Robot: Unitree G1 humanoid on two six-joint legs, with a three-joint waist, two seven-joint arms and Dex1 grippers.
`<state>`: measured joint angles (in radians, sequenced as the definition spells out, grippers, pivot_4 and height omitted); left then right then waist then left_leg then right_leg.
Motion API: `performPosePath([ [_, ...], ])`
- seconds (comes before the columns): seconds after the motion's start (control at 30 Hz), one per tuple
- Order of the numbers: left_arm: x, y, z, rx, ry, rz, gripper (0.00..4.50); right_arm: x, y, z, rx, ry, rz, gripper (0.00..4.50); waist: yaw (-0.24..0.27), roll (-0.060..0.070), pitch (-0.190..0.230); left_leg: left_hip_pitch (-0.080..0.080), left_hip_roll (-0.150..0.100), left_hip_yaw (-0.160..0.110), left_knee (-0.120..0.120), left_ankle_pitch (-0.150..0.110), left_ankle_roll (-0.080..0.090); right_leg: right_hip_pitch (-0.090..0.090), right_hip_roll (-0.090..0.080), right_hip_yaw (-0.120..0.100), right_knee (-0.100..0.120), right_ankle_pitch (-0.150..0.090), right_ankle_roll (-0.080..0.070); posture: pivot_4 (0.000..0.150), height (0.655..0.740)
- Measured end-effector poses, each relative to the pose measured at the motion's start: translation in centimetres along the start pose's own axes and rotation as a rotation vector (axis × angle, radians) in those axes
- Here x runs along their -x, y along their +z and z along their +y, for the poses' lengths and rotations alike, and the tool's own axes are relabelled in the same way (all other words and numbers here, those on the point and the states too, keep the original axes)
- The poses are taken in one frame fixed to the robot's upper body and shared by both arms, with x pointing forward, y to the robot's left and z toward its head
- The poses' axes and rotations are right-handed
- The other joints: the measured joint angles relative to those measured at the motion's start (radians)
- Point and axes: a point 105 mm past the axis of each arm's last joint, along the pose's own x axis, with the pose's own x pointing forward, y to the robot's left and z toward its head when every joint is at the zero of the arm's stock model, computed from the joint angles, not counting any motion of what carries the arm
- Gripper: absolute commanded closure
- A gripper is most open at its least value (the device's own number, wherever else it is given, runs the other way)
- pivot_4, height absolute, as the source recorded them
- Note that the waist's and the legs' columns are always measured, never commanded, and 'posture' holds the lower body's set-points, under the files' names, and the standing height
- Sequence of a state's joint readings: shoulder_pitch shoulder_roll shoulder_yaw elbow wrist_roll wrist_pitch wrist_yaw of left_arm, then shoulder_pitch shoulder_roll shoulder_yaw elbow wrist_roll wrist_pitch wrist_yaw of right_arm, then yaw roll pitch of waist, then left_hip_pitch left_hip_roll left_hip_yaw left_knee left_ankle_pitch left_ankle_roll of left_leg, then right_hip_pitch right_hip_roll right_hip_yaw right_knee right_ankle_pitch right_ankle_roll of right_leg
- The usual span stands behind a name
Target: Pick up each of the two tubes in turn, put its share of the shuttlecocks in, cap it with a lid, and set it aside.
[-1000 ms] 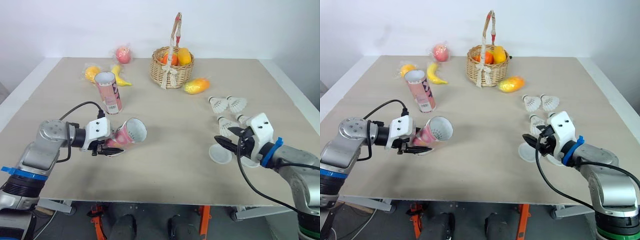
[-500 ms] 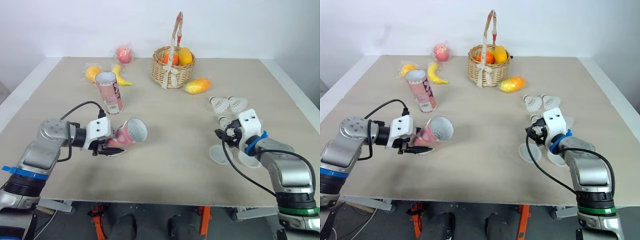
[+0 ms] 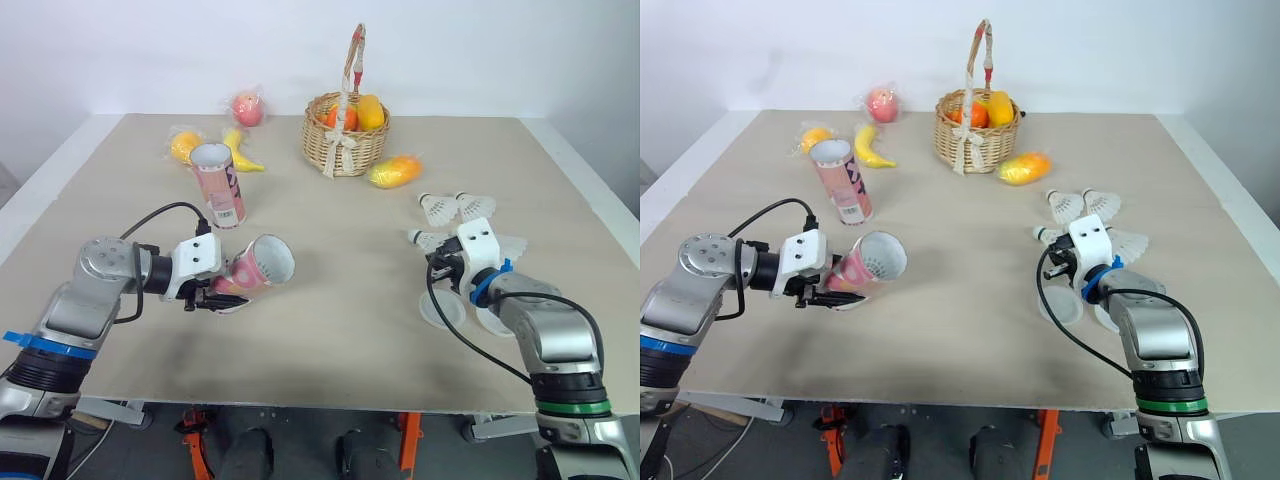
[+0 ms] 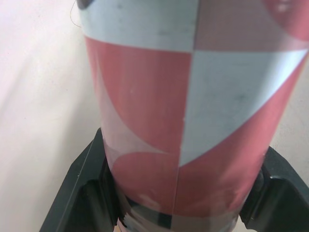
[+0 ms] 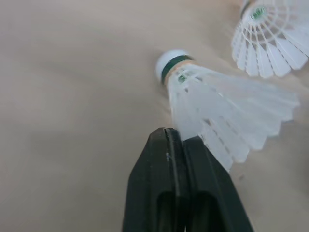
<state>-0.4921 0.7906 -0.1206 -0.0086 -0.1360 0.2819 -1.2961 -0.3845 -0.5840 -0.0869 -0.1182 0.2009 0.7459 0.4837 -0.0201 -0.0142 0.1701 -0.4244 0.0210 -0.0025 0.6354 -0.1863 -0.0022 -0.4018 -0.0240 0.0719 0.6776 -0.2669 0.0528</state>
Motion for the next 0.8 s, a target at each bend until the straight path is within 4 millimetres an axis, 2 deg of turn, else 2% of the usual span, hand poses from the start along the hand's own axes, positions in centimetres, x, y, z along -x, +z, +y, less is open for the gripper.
performPosePath([
  [0.1,0.0,0.0,0.0,-0.001,-0.001,0.001,1.80,0.6,1.3,1.2,0.061,0.067,-0.054,4.45,0.000,0.000,0.000,0.000,0.000,0.000,0.000,0.000,0.000,0.000,0.000,0.000,0.000,0.000,0.000,0.150,0.7400],
  [0.27,0.0,0.0,0.0,0.000,-0.001,0.000,1.80,2.2,5.6,4.6,0.236,0.228,-0.234,4.45,0.000,0.000,0.000,0.000,0.000,0.000,0.000,0.000,0.000,0.000,0.000,0.000,0.000,0.000,0.000,0.150,0.7400],
  [0.37,-0.1,0.0,0.1,-0.001,-0.005,-0.003,1.80,4.4,9.2,7.7,0.396,0.438,-0.367,4.45,0.000,0.001,0.001,0.000,0.000,0.000,0.000,0.000,0.000,0.000,0.000,-0.001,0.000,0.000,0.000,0.150,0.7400],
  [0.4,-0.1,0.0,0.2,-0.002,-0.008,-0.007,1.80,5.6,10.3,9.2,0.499,0.546,-0.406,4.45,0.001,0.001,0.001,0.000,0.000,-0.001,0.001,0.000,0.000,0.000,0.000,-0.001,0.000,0.000,0.000,0.150,0.7400],
  [0.5,-0.2,0.0,0.3,-0.004,-0.014,-0.005,1.80,7.2,11.8,11.9,0.720,0.726,-0.463,4.45,0.000,0.001,0.000,0.001,0.001,-0.001,0.001,0.000,0.000,0.002,0.000,-0.002,-0.001,0.000,0.000,0.150,0.7400],
  [0.57,-0.3,-0.1,0.3,-0.004,-0.015,-0.005,1.80,6.9,11.8,13.0,0.804,0.787,-0.464,4.45,0.001,0.001,0.000,0.001,0.001,-0.001,0.001,0.000,0.001,0.002,0.000,-0.002,-0.001,0.000,-0.002,0.150,0.7400],
  [0.8,-0.4,-0.1,0.4,-0.015,-0.017,-0.006,1.80,3.4,12.2,16.4,1.038,0.910,-0.459,4.45,0.002,0.001,0.000,0.001,0.003,-0.001,0.001,0.001,0.002,0.002,-0.001,-0.003,-0.001,0.002,-0.003,0.150,0.7400],
])
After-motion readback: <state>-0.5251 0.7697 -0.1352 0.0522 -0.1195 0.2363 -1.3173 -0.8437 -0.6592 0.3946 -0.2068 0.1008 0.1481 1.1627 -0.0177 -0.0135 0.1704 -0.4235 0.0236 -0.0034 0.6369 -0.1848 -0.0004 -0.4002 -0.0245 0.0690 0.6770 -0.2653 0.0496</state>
